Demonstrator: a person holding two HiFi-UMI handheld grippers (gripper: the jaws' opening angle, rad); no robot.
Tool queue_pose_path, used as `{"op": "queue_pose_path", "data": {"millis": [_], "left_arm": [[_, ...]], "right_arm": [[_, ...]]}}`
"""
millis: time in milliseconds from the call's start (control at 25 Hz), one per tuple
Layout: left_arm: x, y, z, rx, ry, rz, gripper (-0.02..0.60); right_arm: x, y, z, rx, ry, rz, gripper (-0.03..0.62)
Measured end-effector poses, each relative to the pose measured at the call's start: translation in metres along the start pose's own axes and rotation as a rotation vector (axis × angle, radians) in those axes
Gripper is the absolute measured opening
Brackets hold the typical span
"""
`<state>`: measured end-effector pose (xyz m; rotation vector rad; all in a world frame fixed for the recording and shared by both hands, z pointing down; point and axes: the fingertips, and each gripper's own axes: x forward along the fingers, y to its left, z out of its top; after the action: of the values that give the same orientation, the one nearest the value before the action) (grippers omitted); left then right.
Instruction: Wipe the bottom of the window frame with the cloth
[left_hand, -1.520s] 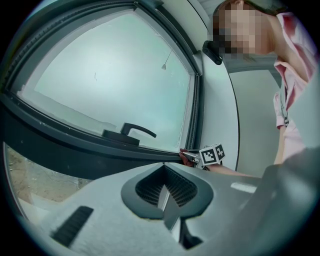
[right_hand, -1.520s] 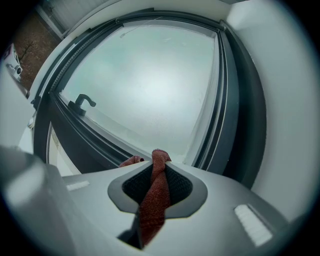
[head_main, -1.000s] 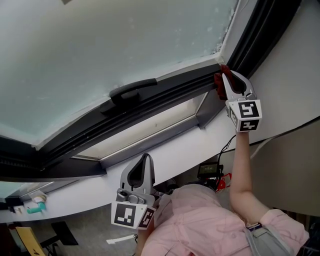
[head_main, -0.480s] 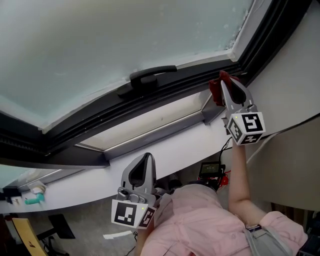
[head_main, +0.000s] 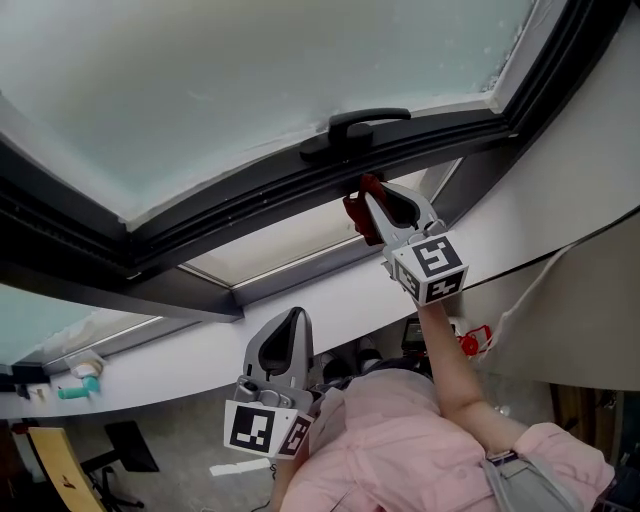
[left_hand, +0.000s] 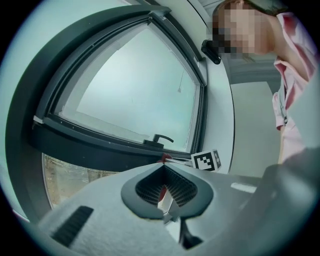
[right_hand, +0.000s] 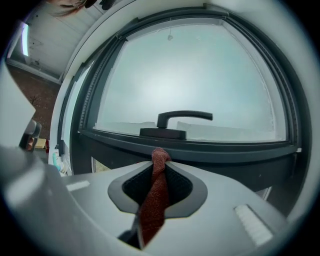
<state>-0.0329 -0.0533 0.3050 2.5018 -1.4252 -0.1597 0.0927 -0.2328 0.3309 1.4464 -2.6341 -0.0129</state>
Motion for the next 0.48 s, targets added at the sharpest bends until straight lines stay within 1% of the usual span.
{"op": "queue_pose_path", "data": {"millis": [120,280,360,480], "left_arm": [[-0.018,0.016,0.002,0.007,-0.005,0.009,-0.006],[-0.03,0.032,0.006,0.023,-0.008,0.008,-0.006],[-0.029,0.039,0.008,0.04,-0.013,0.006,-0.006],[-0.017,0.046,0.007,0.081,-0.003,-0.011,-0.005]], "right_arm": [[0.018,0.014,-0.006,-0.017,0.002,-0.049,0.061],[0.033,0.021,-0.011,-0.098,0.033,-0.126,0.061],[0.035,0.021,-0.011,-0.114,0.025,-0.156,0.061],[0.035,0.021,-0.012,-0.118,0.018,-0.167,0.061]]}}
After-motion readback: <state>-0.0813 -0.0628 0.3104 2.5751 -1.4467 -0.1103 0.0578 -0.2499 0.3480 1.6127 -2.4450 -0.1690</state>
